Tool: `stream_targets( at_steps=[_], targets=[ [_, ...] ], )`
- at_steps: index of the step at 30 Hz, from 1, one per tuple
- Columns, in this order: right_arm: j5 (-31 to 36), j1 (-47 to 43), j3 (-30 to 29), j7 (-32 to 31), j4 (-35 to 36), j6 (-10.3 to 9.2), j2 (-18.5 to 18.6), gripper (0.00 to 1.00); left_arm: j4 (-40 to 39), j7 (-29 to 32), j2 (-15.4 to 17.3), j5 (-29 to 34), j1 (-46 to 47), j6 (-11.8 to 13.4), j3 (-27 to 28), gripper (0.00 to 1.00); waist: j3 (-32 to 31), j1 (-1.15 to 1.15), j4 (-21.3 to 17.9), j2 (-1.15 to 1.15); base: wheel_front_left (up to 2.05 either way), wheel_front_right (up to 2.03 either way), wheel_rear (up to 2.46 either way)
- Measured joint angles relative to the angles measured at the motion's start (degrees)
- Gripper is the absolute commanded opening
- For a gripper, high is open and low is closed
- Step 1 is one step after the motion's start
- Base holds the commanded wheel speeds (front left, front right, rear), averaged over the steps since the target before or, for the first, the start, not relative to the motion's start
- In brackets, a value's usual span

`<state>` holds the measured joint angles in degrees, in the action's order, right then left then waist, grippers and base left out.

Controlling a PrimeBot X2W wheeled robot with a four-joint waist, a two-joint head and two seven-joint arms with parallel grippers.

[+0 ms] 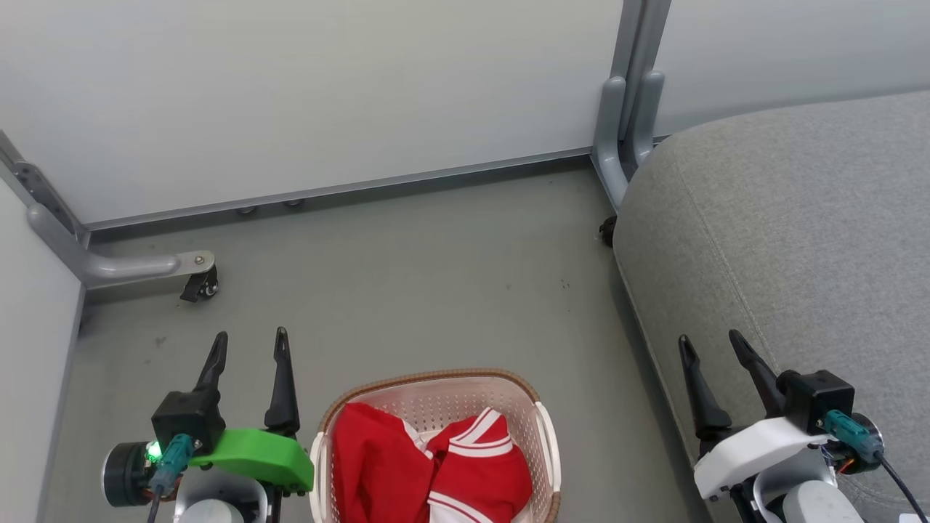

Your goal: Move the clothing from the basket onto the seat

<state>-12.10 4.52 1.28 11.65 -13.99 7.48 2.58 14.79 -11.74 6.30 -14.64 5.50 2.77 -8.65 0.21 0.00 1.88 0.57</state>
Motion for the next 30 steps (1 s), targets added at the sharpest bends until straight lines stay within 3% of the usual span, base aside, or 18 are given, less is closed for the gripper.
stream_targets(
  at_steps=[14, 30],
  targets=[
    [5.21, 0.23, 0.54, 1.59, -0.38, 0.01, 0.05, 1.00, -0.26, -1.55, -0.18, 3.41, 0.35, -1.01, -0.24, 1.00, -0.05, 0.00, 0.54, 0.00, 0.00, 0.00, 0.00],
    [3.16, 0.44, 1.19, 3.34, -2.38, 0.01, 0.13, 1.00, 1.87, -3.25, -1.36, 5.36, 0.38, -3.77, 0.87, 1.00, 0.03, 0.00, 0.85, 0.00, 0.00, 0.00, 0.00]
  ],
)
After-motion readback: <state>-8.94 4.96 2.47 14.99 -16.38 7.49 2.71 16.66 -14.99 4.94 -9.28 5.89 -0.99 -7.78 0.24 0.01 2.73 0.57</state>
